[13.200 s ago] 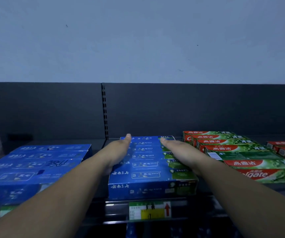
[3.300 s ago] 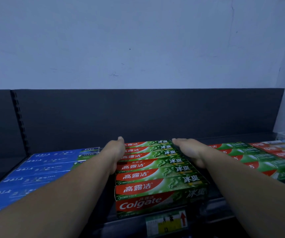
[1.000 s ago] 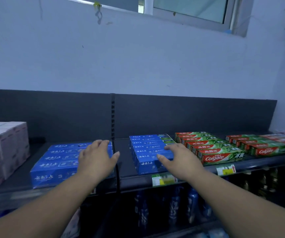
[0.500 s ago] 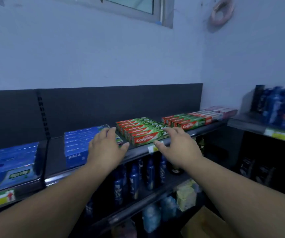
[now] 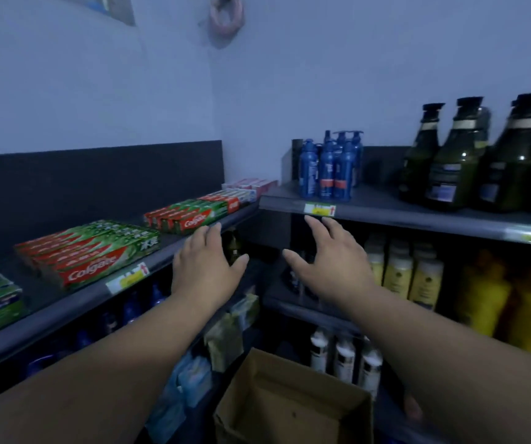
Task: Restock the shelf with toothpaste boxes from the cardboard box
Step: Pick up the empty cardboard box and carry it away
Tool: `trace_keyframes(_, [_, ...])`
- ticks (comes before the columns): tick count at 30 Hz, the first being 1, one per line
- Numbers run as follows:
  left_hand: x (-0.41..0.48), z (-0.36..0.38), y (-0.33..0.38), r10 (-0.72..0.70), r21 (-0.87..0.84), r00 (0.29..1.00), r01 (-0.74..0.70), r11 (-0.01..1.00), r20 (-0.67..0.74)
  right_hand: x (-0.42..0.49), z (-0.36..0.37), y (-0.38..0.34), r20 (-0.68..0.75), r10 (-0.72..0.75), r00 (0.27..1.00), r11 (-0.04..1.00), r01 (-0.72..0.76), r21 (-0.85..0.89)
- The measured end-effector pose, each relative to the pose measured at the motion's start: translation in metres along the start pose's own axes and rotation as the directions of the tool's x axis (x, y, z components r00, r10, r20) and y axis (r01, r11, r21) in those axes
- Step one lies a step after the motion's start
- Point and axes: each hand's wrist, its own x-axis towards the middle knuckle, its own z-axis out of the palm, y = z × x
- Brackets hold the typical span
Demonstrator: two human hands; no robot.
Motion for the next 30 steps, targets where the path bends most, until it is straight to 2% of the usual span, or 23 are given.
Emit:
trace_keyframes(8, [-0.003, 0.030, 0.012, 0.159, -0.118, 0.982, -0.147, 0.982, 0.098, -0.040, 0.007, 0.013, -0.026, 0.219, 0.975, 0.973, -0.220, -0.067])
trace_keyframes(15, [-0.020, 0.067, -0.013, 0.247, -0.181, 0.946, -0.211, 0.961, 0.209, -0.069, 0.053, -0.005, -0.018, 0.359, 0.933, 0.928, -0.360, -0.095])
trace_keyframes(21, [-0.022, 0.113, -0.023, 0.255, -0.224, 0.923, -0.195, 0.955, 0.287, -0.080, 0.097, 0.015, 0.008, 0.422, 0.907, 0.901, -0.418, -0.120])
trace_keyframes(30, [-0.010, 0.210, -0.008, 0.210, -0.234, 0.917, -0.133, 0.963, 0.339, -0.068, 0.153, 0.099, 0.058, 0.477, 0.877, 0.877, -0.470, -0.099])
